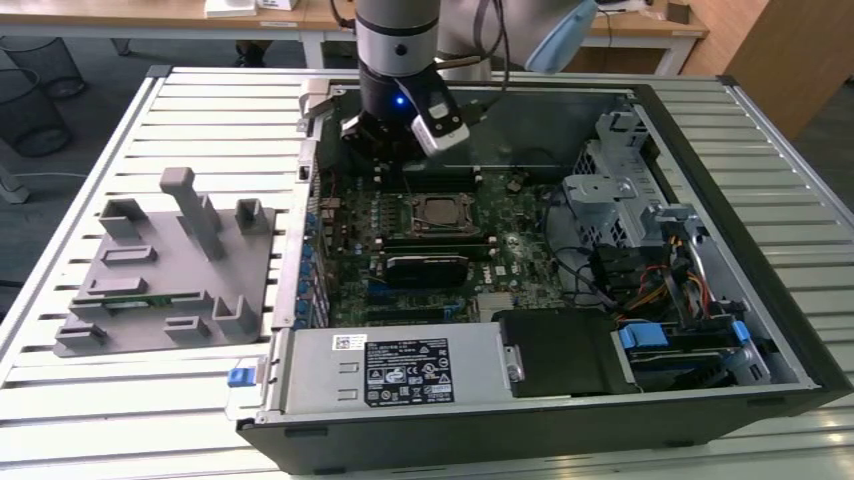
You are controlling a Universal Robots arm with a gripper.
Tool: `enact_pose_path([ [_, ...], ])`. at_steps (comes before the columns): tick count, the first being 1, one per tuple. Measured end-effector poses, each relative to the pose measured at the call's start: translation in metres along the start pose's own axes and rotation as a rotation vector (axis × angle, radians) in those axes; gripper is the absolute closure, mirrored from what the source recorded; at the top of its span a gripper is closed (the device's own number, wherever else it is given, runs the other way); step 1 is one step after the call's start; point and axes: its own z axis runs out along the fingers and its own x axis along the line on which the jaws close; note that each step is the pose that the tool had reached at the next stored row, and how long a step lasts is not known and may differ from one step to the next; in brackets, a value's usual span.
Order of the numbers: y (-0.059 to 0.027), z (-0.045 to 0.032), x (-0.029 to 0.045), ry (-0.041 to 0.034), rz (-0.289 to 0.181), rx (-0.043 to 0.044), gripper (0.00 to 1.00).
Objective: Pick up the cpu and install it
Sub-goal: 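Install the first cpu locking lever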
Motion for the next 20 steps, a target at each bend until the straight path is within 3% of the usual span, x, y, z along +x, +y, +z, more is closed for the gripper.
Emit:
enact_pose_path([
  [3, 0.0007, -0.0026, 0.0081, -0.0002, 0.000, -0.0042, 0.89],
  [12, 0.0141, -0.0013, 0.0074, -0.0002, 0.000, -0.0045, 0.89],
  [16, 0.0171, -0.0010, 0.0024, -0.0002, 0.000, -0.0045, 0.89],
  [20, 0.0169, -0.0010, -0.0083, 0.0009, 0.000, -0.0046, 0.89],
])
